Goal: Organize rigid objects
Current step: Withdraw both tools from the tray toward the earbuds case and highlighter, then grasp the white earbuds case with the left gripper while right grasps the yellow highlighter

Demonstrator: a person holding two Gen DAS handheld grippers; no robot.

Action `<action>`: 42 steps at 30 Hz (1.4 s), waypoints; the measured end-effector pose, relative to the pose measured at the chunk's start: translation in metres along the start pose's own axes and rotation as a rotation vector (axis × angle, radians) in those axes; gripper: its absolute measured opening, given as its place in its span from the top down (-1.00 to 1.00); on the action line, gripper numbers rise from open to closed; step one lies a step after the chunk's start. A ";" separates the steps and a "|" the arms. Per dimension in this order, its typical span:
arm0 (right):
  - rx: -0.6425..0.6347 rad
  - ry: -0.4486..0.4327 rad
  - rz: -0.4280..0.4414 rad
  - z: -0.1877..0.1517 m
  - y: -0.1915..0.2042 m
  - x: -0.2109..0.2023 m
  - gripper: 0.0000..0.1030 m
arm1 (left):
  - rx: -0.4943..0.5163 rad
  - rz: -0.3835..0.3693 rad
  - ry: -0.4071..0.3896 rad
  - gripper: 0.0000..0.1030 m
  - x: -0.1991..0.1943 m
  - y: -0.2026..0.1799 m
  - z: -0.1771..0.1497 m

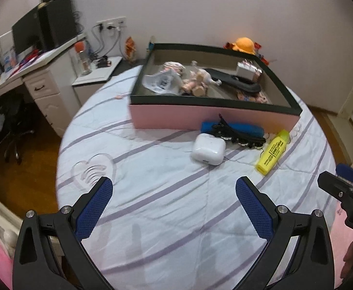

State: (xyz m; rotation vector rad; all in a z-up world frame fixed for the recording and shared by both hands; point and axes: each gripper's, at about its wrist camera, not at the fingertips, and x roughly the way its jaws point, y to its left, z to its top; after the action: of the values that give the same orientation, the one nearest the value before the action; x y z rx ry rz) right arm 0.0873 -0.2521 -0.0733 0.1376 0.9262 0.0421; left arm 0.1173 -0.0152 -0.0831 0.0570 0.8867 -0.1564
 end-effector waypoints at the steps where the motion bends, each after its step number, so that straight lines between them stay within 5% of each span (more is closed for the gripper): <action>1: 0.001 0.009 -0.008 0.001 0.000 0.005 -0.56 | 0.020 -0.005 0.005 -0.99 0.008 -0.005 0.002; 8: 0.037 0.048 -0.034 0.018 0.001 0.036 -0.56 | 0.093 -0.033 0.039 -0.99 0.056 -0.024 0.017; 18: 0.062 0.098 -0.067 0.036 0.013 0.080 -0.56 | 0.071 -0.079 0.057 -0.95 0.091 -0.013 0.029; 26: 0.038 0.109 -0.121 0.034 0.022 0.100 -0.55 | 0.081 -0.091 0.034 -0.57 0.092 -0.003 0.035; 33: 0.011 0.103 -0.114 0.027 0.006 0.090 0.08 | 0.070 -0.135 0.018 -0.17 0.084 0.012 0.028; 42: 0.015 0.077 -0.151 0.024 0.007 0.092 0.07 | 0.102 -0.075 0.016 -0.24 0.088 -0.003 0.029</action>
State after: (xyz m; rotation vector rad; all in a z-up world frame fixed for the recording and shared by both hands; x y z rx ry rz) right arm 0.1621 -0.2387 -0.1310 0.0795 1.0120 -0.1000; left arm 0.1939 -0.0311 -0.1327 0.1207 0.8965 -0.2714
